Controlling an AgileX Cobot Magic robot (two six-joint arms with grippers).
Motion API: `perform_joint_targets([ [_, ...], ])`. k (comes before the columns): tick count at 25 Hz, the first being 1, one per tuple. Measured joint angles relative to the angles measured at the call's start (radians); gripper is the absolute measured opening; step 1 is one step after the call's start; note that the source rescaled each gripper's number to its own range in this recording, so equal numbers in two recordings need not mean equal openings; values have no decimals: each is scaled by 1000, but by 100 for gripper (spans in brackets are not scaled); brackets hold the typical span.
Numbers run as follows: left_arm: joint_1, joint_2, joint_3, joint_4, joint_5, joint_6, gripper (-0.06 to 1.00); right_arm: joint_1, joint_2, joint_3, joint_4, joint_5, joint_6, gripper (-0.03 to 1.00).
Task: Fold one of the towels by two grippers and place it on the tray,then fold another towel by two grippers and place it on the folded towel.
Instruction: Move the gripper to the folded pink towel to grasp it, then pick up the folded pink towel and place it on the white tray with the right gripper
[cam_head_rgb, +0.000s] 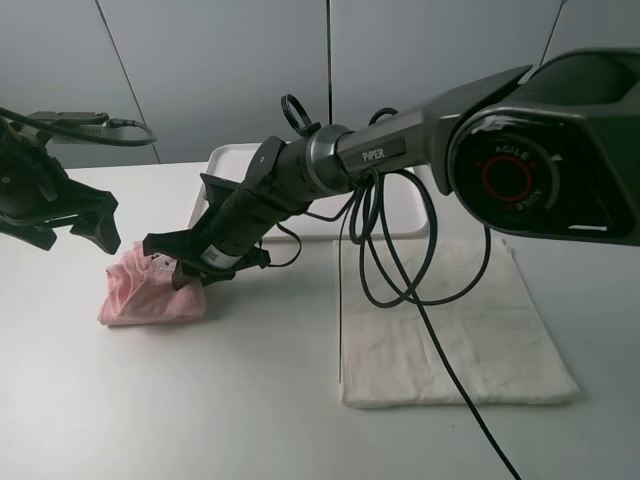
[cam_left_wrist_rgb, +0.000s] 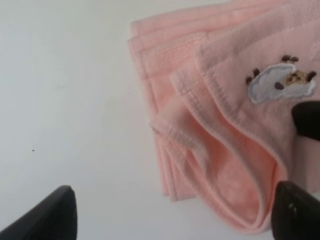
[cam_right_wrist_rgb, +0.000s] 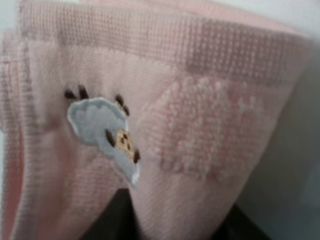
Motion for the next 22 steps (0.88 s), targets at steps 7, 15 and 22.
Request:
perform_joint_targets([
  [7, 0, 0, 0, 0, 0, 0, 100, 2, 0, -2, -6, -5, -14, 9],
  [15, 0, 0, 0, -13, 4, 0, 100, -8, -51, -56, -18, 17, -27, 9],
  [22, 0, 0, 0, -20, 10, 0, 100, -55, -58, -158, -150, 55, 4, 9],
])
